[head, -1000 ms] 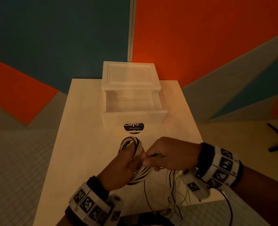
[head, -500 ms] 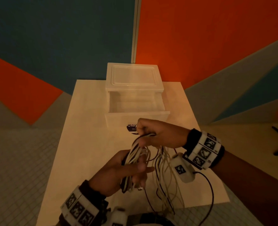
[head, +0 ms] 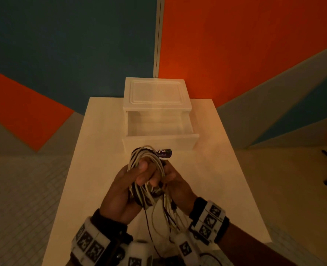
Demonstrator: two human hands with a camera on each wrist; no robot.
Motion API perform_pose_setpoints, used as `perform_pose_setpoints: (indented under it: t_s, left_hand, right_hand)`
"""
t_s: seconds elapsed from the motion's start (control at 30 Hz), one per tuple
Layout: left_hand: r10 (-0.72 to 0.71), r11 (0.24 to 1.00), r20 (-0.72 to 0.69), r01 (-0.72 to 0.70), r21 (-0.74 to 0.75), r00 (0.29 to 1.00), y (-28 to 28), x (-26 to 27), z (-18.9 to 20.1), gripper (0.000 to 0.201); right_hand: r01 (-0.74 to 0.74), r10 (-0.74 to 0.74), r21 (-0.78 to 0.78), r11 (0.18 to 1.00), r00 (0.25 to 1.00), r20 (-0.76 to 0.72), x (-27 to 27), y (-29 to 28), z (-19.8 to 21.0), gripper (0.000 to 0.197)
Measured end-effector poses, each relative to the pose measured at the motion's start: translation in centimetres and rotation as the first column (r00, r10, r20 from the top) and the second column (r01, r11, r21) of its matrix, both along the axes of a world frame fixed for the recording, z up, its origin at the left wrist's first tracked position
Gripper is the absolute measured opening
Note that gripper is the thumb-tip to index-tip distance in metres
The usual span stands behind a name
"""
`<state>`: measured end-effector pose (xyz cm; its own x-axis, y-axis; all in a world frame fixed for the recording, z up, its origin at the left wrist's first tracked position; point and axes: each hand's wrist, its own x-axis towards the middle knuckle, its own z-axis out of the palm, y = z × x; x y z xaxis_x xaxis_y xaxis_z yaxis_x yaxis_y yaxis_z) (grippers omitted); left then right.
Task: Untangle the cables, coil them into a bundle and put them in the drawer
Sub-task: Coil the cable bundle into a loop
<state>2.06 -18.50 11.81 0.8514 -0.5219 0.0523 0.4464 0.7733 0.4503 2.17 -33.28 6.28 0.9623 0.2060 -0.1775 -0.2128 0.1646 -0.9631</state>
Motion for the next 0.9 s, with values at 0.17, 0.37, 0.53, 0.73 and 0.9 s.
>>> perform_pose_setpoints:
  t_s: [0.17,0.37,0.53,0.73,0.9]
  left_hand:
    - [0.184,0.946,0.08,-0.198,0.256,0.98,-0.7,1.5,-0.2,0.02]
    - [0.353,0.773,0.186,-0.398,0.494,0.917,-1.5,1.7,-1.6,0.014]
    - [0.322,0.465,0.465,-0.565,0.681,0.825,-1.3,2.0,-3.0,0.021]
    - [0.113,0.298,0.582,-0.586,0.753,0.805,-1.0,1.7,-3.1,0.026]
    - [-0.182,0.317,0.56,-0.491,0.811,0.808,-0.9,1.2,-2.0,0.041]
  right_hand:
    - [-0.191,0.172,-0.09,0.978,0.968,-0.18,-2.0,0.5,-0.6,0.041]
    - [-0.44,0.367,-0.339,0.831,0.893,-0.259,-3.1,0.4,-0.5,0.036]
    - [-0.544,0.481,-0.525,0.654,0.836,-0.266,-4.5,-1.1,1.1,0.026]
    - [-0.532,0.622,-0.772,0.348,0.747,-0.234,-3.5,-3.3,6.4,0.026]
    - [-0.454,0.742,-0.882,0.122,0.633,-0.223,-1.5,-4.9,11.2,0.019]
